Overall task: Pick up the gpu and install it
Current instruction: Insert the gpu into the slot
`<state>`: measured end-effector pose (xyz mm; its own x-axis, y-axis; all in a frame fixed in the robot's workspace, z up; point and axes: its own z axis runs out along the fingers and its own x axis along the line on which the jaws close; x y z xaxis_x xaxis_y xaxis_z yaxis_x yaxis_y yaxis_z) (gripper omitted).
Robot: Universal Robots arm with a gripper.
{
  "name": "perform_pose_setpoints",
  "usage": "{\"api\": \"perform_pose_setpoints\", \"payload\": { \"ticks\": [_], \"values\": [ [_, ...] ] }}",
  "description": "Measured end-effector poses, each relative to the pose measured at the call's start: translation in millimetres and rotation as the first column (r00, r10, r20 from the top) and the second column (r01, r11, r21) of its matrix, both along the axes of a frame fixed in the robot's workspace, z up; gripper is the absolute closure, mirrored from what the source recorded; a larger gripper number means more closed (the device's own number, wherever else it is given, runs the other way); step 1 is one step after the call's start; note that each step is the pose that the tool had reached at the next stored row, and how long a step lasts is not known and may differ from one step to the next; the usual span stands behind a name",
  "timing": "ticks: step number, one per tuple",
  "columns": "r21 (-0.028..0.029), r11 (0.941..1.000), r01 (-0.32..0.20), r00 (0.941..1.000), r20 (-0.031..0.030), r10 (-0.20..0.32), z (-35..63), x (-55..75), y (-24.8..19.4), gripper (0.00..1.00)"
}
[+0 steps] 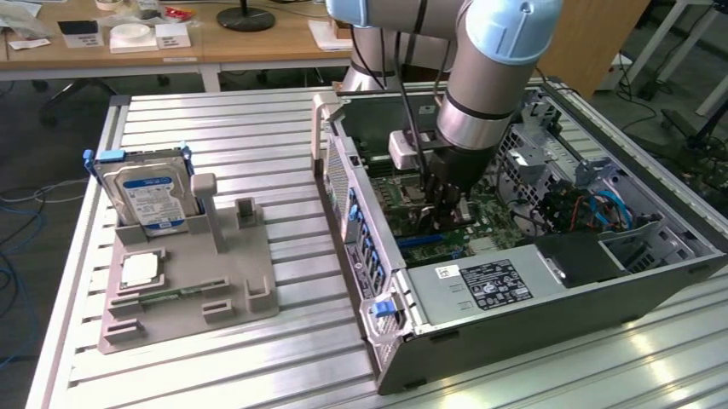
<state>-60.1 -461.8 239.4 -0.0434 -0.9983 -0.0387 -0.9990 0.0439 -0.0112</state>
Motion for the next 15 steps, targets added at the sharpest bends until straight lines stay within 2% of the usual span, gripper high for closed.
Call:
{"api": "perform_pose_setpoints", "payload": {
  "ticks": [4, 7, 15],
  "values": [
    [0.0015, 1.0, 0.0, 1.0, 0.0, 0.0, -1.0, -2.7, -0.6, 0.72],
    [0.0018, 1.0, 0.0, 1.0, -0.0001, 0.0, -2.4, -3.2, -3.2, 0.72],
    [0.0032, 1.0, 0.0, 1.0, -0.0001, 0.0, -3.9, -5.2, -3.4, 0.72]
  ]
}}
